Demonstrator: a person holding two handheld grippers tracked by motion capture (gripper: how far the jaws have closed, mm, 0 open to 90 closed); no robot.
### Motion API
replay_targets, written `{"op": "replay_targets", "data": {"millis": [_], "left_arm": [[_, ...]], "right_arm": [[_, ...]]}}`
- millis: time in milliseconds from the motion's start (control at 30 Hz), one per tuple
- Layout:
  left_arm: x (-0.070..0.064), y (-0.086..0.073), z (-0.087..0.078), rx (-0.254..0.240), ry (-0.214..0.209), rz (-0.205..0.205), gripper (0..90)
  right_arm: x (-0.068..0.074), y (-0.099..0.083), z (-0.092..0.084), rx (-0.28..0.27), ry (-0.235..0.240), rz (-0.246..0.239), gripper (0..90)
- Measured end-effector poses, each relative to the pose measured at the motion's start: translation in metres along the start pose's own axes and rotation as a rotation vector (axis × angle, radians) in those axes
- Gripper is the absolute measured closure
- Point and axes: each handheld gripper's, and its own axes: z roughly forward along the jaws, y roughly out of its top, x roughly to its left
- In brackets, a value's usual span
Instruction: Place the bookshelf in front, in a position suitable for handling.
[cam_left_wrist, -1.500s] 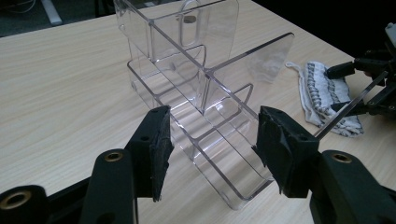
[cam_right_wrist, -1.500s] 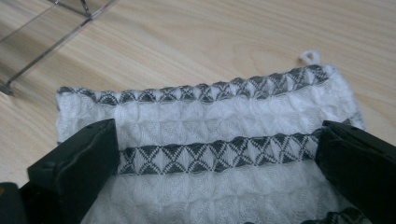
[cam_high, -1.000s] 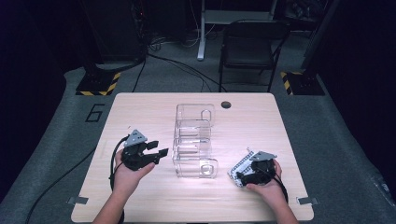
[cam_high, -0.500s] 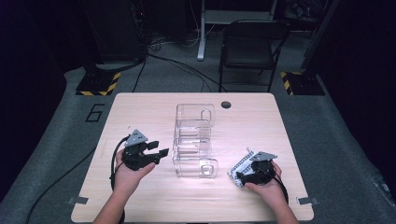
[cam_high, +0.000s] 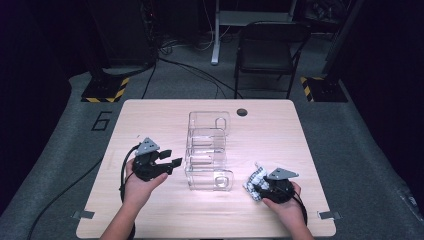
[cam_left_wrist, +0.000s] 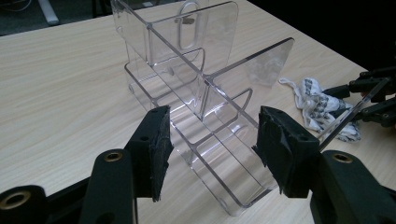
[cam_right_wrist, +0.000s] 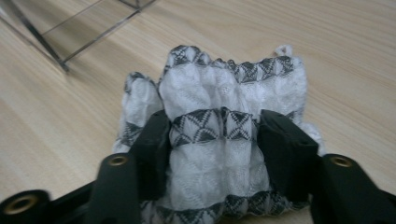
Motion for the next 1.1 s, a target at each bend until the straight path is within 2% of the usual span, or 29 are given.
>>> {"op": "replay_targets", "data": {"millis": [67,133,200,333,367,433,500,633,700,800,833,900,1000,1100], "left_arm": [[0.0,0.001,0.001,-0.007,0.003,0.001,45.0],[-0.002,0.004,0.001,-0.01,-0.002,0.004,45.0],[-0.002,0.004,0.002,-0.01,-0.001,0.01,45.0],[-0.002,0.004,0.001,-0.009,0.0,0.018,45.0],[-0.002,0.004,0.001,-0.009,0.0,0.018,45.0],[-0.001,0.002,-0.001,-0.009,0.004,0.015,45.0],[0.0,0.001,-0.002,-0.008,0.004,0.011,44.9],[0.003,0.0,-0.005,-0.014,0.011,0.002,44.9],[0.004,0.001,-0.007,-0.019,0.015,0.006,45.0],[0.004,0.001,-0.007,-0.02,0.013,0.004,45.0],[0.004,0.002,-0.008,-0.02,0.012,0.003,45.3],[0.004,0.002,-0.009,-0.021,0.014,0.004,45.3],[0.005,0.003,-0.011,-0.014,0.018,0.008,45.3],[0.004,0.004,-0.013,-0.011,0.018,0.002,45.2]], "right_arm": [[0.001,-0.001,-0.001,-0.001,0.006,-0.003,54.2],[0.001,-0.001,-0.001,-0.012,0.026,-0.001,62.9],[0.002,0.0,-0.001,-0.005,0.038,0.001,64.5],[-0.005,0.003,-0.003,0.003,0.089,0.04,68.1],[-0.006,0.003,-0.004,0.004,0.098,0.024,68.2],[-0.005,0.006,-0.007,-0.003,0.115,0.035,68.2],[-0.006,0.007,-0.01,-0.009,0.118,0.022,68.2],[-0.002,0.019,-0.025,-0.06,0.151,0.009,68.1],[-0.003,0.025,-0.031,-0.078,0.178,-0.016,68.1],[-0.001,0.032,-0.038,-0.095,0.188,-0.012,68.1],[-0.001,0.039,-0.045,-0.112,0.201,-0.039,68.1],[0.0,0.042,-0.048,-0.122,0.205,-0.039,68.1],[0.005,0.06,-0.065,-0.164,0.237,-0.077,68.1],[0.009,0.07,-0.071,-0.185,0.258,-0.087,68.1]]}}
